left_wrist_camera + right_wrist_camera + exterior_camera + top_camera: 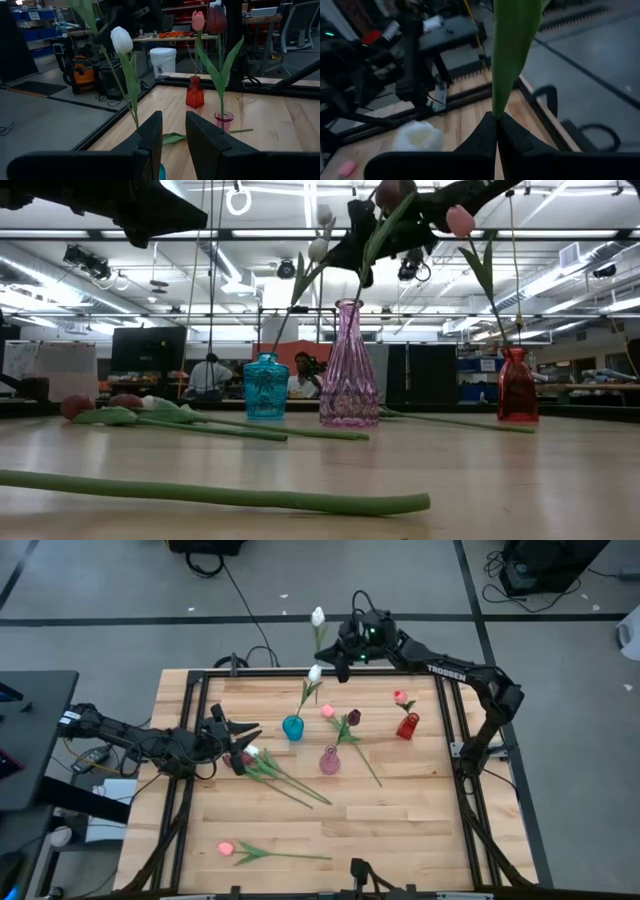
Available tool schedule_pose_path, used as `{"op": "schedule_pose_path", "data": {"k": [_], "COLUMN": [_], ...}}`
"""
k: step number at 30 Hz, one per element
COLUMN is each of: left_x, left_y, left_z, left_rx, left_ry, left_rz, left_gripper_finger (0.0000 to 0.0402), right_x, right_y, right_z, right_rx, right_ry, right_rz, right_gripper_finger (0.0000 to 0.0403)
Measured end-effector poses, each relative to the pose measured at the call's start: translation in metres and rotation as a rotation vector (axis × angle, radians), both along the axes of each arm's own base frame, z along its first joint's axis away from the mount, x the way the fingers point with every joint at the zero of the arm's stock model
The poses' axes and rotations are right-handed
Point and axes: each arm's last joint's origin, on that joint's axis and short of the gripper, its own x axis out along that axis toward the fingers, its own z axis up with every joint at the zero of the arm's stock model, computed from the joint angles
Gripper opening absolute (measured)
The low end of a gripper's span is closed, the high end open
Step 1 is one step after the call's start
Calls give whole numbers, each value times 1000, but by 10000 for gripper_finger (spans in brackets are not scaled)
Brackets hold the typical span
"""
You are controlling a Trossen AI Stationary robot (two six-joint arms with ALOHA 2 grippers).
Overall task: Sort flowers into vase by color
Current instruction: Put the right white tulip into the blue vase
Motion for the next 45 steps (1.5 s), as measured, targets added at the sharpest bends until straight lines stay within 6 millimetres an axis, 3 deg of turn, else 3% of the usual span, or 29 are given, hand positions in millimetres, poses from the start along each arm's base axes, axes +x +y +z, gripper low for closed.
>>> {"op": "schedule_pose_path", "data": {"k": [9,14,21,26,29,36,45], "left_x": [0,0,0,0,0,17,45], "left_y": [0,0,0,1,2,-1,-3], "left_z": [2,4,4,7,15,30,50], "left_rx": [-28,-32,-33,-47,-63,-72,5], "left_ry": [-36,-48,-48,-91,-136,-126,-67], "left_rz": [1,1,1,25,39,10,76], "left_gripper_finger": [92,92,92,92,92,81,79], "right_x": [1,2,3,-2,-2,11,25], "right_y": [-1,-2,3,32,48,85,119], "right_z": [29,26,41,88,103,109,97], "right_rx": [-152,-157,-151,-256,-272,-244,-308], "right_ry": [-249,-235,-248,-369,-404,-358,-184], "right_rz": [19,24,84,178,236,337,229], "right_gripper_finger": [14,14,14,14,14,14,14]}}
